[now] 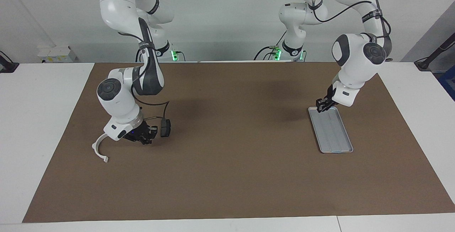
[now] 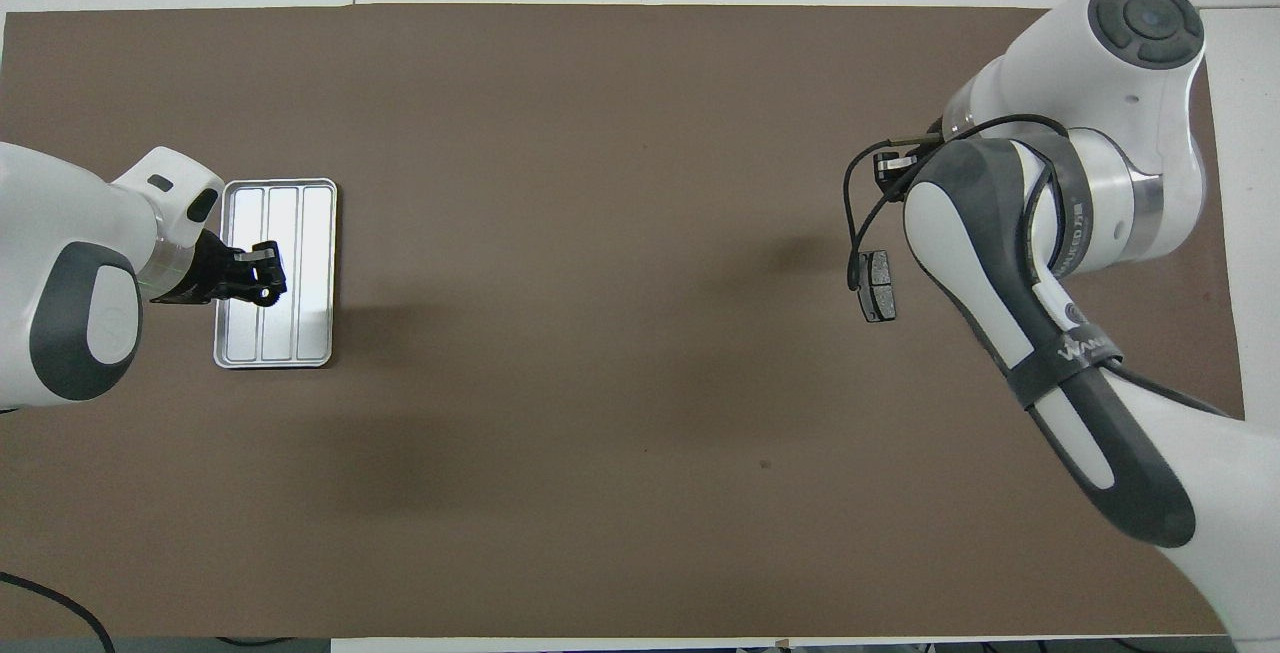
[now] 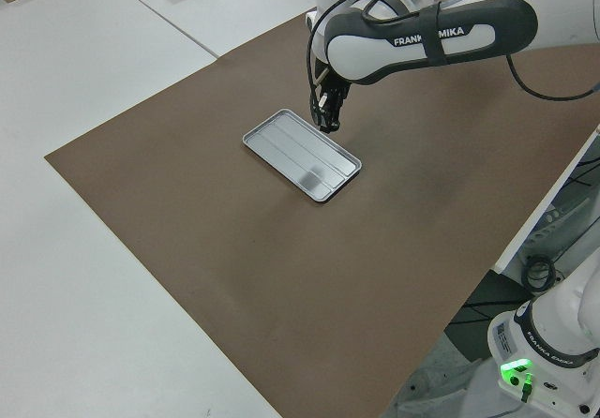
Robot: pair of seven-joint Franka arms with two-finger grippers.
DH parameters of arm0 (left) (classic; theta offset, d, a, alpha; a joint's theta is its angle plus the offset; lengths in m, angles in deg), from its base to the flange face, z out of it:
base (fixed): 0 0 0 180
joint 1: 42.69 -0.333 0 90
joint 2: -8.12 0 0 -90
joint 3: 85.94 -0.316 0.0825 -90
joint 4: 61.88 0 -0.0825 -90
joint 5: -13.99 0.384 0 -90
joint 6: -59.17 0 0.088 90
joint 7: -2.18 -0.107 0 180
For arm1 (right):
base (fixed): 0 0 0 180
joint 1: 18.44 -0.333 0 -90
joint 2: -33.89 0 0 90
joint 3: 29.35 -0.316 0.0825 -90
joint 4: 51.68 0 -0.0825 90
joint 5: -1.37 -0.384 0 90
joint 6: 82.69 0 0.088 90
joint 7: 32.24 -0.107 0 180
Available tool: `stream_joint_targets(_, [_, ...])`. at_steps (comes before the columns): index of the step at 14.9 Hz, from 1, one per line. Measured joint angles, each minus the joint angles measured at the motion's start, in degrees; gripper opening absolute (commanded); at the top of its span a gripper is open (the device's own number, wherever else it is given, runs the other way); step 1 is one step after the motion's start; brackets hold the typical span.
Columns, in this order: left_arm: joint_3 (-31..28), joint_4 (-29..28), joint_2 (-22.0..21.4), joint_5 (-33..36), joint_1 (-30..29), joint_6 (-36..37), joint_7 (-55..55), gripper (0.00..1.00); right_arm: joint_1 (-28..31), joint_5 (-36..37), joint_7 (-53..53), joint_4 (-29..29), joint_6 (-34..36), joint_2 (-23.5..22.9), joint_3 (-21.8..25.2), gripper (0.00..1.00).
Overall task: Pick bearing gear from pile to tray
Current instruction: 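Carry the second ring with the right gripper toward the table center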
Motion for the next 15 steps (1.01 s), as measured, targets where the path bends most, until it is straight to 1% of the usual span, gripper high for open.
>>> stream_joint_targets(1, [0.0, -0.7, 0.2, 0.0, -0.6, -0.6, -1.6, 0.0, -2.6, 0.0, -4.1, 1.8, 1.6, 0.1, -0.1, 0.0])
stream_joint_targets(3, [0.0, -1.9, 0.5, 0.0, -2.2, -1.8, -3.6, 0.0, -8.8, 0.1, -13.6, 3.2, 2.0, -0.1, -0.2, 0.0])
stream_joint_targets(5, [0.0, -3.5, 0.8, 0.0, -4.2, -3.9, -4.6, 0.0, -15.1, 0.6, -22.7, 3.4, 0.9, -0.7, -0.3, 0.0])
stream_joint_targets(7, [0.1, -4.8, 0.8, 0.0, -5.0, -5.3, -5.0, 0.0, -20.1, 0.9, -29.3, 3.4, -1.3, -1.7, -0.3, 0.0])
stream_joint_targets(9, [0.5, -5.3, 1.2, 0.0, -5.0, -6.4, -5.0, 0.0, -22.5, 0.9, -32.3, 3.2, -4.1, -3.4, -0.2, 0.0])
stream_joint_targets(12, [1.2, -5.6, 2.7, 0.0, -4.2, -8.1, -3.8, 0.0, -23.8, 0.9, -33.7, 2.4, -7.9, -6.5, -0.2, 0.0])
stream_joint_targets(15, [1.3, -5.6, 4.1, 0.0, -3.2, -9.4, -3.0, 0.0, -25.8, 0.9, -36.2, -0.1, -14.1, -9.3, -0.2, 0.0])
